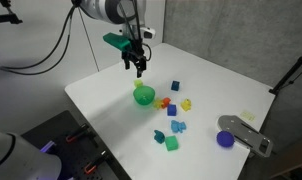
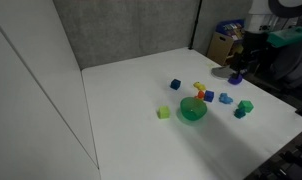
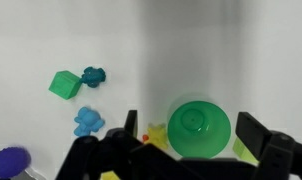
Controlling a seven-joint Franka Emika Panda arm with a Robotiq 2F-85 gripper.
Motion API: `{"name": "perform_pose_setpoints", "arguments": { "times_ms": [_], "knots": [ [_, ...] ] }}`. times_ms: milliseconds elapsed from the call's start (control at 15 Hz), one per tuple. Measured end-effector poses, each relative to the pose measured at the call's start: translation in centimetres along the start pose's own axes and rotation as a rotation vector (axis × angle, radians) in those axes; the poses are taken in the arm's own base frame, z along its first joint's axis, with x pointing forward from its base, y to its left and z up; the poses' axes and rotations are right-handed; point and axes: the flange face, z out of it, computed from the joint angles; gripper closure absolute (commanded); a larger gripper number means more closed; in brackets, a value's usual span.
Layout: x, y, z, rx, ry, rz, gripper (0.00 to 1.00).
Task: Pick up the yellow toy from the green bowl and put it on the table
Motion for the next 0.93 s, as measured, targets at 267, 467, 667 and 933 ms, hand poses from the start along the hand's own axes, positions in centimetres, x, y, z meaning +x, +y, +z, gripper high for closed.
{"name": "perform_pose_setpoints", "arguments": {
  "times_ms": [267, 467, 667, 933],
  "knots": [
    [-3.1, 0.1, -2.7, -0.002, 0.055, -0.012, 0.00],
    [-4.7, 0.1, -4.1, 0.001, 0.086, -0.016, 0.00],
    [-5.6, 0.2, -4.6, 0.002, 0.098, -0.017, 0.00],
    [-6.0, 0.2, -4.2, 0.001, 0.092, -0.017, 0.00]
  ]
}}
